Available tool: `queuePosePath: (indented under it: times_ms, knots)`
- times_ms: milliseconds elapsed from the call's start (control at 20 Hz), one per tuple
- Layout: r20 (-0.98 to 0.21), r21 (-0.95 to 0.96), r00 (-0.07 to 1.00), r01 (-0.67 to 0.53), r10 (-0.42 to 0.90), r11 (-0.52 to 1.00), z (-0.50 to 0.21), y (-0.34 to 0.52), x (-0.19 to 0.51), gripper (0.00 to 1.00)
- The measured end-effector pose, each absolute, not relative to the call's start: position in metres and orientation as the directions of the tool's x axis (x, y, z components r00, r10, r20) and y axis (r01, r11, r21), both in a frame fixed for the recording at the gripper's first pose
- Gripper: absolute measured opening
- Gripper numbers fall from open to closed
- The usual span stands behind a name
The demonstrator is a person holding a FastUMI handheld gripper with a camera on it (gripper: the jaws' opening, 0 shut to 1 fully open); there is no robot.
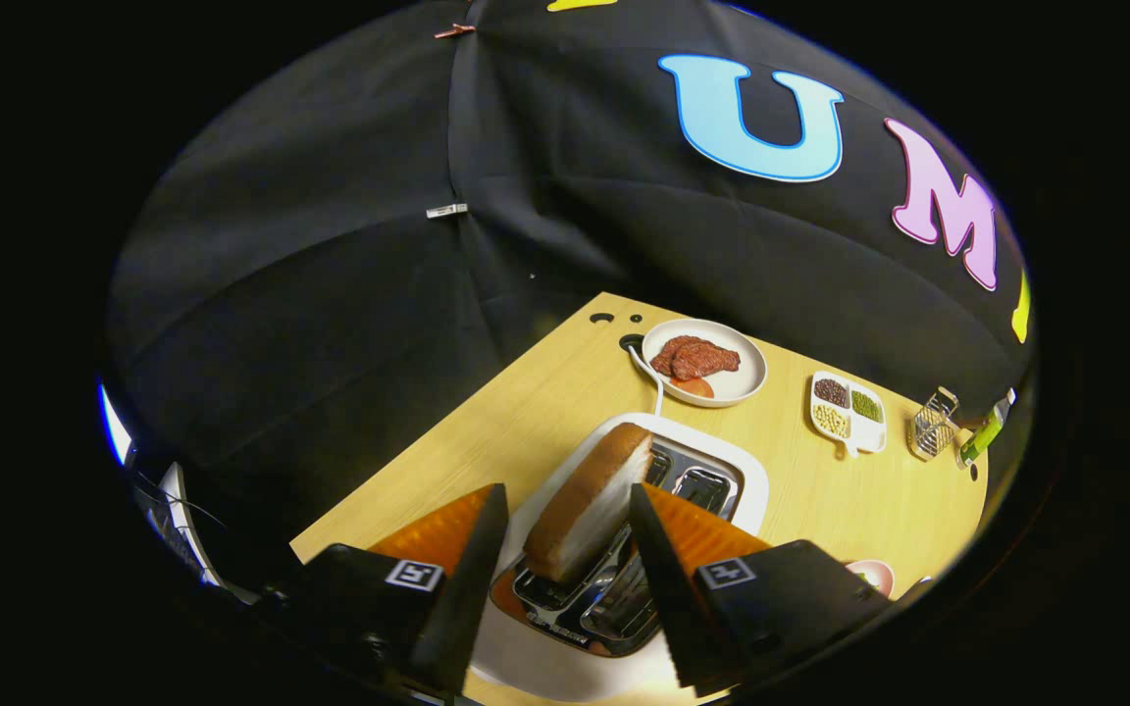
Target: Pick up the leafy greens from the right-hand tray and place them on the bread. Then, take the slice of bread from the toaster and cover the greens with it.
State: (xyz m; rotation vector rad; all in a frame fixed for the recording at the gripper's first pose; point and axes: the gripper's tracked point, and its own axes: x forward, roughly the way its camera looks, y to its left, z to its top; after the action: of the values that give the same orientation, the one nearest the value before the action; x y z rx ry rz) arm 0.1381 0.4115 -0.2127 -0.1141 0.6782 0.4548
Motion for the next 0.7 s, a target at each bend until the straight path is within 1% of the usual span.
queuePosePath:
  times_ms: [300,350,400,450,550,700]
  knots:
    - [-0.628,0.002,0.715,-0.394,0.308,0.919,-0.21,0.402,0.139,0.25]
    - [-0.628,0.013,0.709,-0.404,0.322,0.915,-0.21,0.405,0.139,0.2]
    - [-0.631,0.027,0.696,-0.422,0.343,0.906,-0.212,0.408,0.137,0.16]
    - [-0.625,0.046,0.686,-0.443,0.372,0.895,-0.207,0.411,0.137,0.15]
    - [-0.624,0.051,0.678,-0.459,0.387,0.887,-0.199,0.403,0.135,0.14]
    - [-0.592,0.112,0.688,-0.446,0.42,0.888,-0.173,0.393,0.13,0.14]
